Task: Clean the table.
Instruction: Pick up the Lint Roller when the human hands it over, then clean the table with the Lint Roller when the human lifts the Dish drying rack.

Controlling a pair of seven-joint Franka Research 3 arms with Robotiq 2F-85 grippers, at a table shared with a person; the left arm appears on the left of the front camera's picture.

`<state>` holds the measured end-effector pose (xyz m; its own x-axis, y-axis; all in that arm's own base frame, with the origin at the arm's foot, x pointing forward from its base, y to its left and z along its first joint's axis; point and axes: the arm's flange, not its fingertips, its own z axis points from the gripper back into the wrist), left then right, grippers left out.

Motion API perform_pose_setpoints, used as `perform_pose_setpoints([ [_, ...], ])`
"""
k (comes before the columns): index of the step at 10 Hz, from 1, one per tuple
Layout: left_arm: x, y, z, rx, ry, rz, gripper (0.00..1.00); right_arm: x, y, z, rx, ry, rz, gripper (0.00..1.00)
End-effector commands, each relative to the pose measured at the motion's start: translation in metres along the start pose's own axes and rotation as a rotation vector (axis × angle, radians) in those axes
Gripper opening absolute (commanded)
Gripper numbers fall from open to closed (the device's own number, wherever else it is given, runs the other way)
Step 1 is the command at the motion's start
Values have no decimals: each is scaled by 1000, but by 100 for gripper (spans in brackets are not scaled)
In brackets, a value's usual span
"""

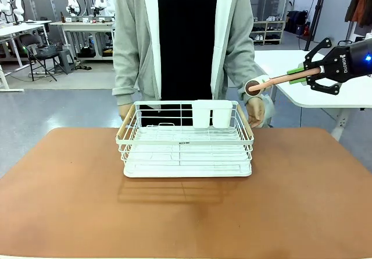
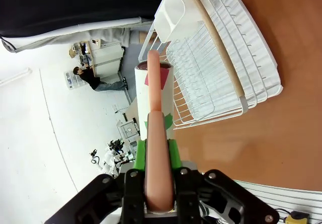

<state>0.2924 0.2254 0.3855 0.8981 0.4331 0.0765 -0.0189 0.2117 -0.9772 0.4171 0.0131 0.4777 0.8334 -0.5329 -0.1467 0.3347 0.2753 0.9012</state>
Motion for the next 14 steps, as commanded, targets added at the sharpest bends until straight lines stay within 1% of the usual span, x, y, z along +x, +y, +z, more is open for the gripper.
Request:
perform_pose_setpoints([
  [1, 0, 2, 3, -24, -1, -24, 100, -1, 1, -1, -1, 2, 2, 0],
  [14, 0, 2, 3, -24, -1, -24, 100, -1, 1, -1, -1, 2, 2, 0],
])
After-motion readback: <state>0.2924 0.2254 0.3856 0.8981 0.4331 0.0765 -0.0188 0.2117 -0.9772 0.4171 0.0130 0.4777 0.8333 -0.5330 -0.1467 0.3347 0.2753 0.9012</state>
